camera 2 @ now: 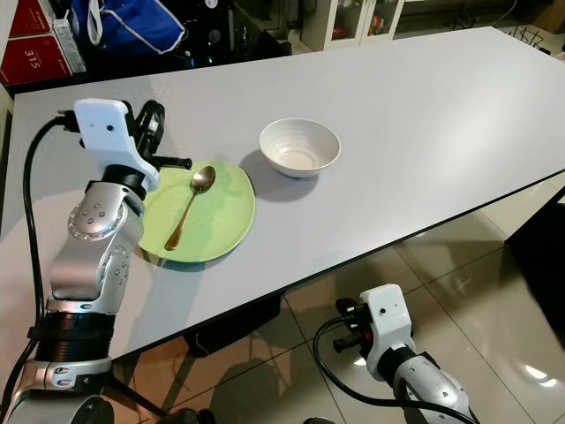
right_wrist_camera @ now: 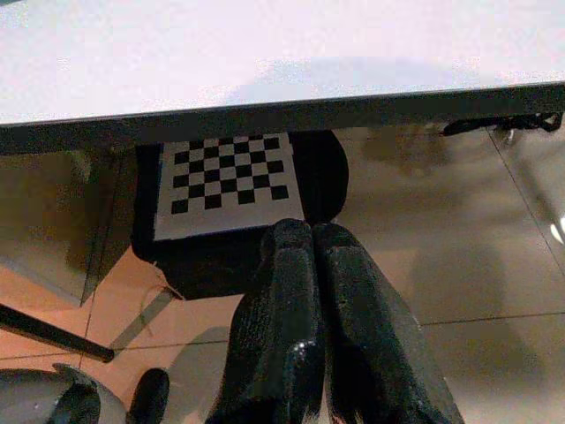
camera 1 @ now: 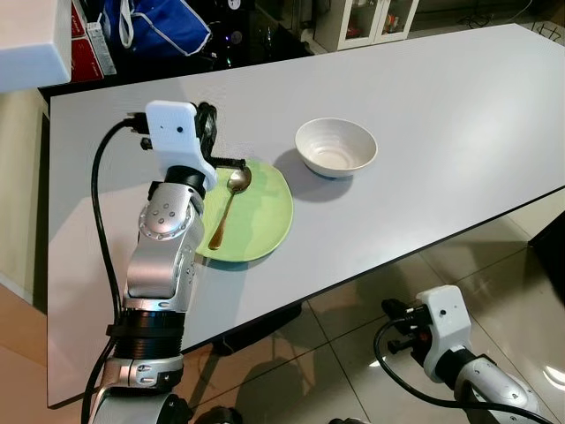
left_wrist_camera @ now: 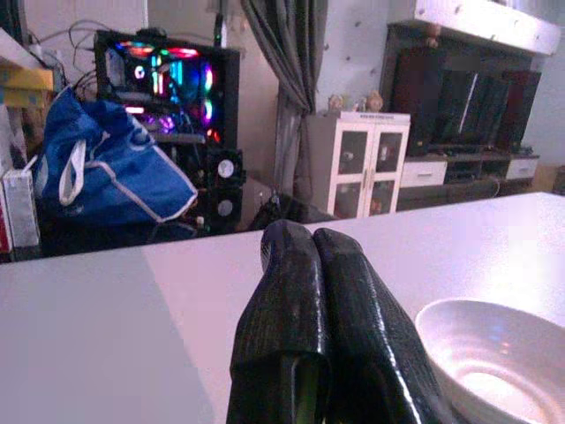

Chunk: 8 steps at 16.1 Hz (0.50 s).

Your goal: Setting the table

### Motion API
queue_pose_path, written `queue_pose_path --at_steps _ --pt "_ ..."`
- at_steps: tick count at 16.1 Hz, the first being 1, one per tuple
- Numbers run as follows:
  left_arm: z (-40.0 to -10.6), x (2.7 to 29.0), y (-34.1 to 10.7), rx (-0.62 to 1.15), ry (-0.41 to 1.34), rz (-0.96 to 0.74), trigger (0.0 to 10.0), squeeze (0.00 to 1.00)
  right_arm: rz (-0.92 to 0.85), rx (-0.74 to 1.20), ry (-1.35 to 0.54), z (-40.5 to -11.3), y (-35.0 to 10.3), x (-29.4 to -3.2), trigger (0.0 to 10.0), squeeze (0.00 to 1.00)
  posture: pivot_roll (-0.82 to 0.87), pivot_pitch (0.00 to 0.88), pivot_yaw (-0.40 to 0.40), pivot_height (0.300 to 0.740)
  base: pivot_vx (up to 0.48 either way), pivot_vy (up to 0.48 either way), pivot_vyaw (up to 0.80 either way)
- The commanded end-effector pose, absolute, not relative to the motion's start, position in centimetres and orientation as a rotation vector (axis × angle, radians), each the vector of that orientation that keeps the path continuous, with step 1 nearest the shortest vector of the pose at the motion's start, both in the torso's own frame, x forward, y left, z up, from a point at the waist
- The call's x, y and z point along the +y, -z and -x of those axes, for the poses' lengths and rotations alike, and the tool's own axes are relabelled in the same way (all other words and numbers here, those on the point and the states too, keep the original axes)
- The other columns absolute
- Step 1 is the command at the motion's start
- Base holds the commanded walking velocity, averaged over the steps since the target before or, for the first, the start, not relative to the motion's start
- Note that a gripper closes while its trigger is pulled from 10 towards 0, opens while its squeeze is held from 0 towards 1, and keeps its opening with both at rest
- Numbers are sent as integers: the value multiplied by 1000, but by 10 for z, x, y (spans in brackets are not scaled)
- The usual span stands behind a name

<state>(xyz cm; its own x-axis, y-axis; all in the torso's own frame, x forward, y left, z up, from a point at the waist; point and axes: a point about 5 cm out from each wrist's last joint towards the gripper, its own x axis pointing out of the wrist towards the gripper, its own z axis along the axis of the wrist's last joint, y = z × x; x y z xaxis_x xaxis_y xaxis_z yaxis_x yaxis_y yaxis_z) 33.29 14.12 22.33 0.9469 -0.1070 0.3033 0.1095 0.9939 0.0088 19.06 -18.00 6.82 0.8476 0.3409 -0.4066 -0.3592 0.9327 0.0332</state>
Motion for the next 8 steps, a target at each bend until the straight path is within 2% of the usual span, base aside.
queue_pose_path --at_steps 1,8 --pt "-329 137 -226 -322 146 13 10000 0 53 425 -358 -192 -67 -186 10000 0 -142 52 -32 740 0 0 0" --pt "-311 146 -187 -166 110 28 10000 0 56 370 -417 -220 -73 -175 10000 0 -65 45 -68 740 0 0 0"
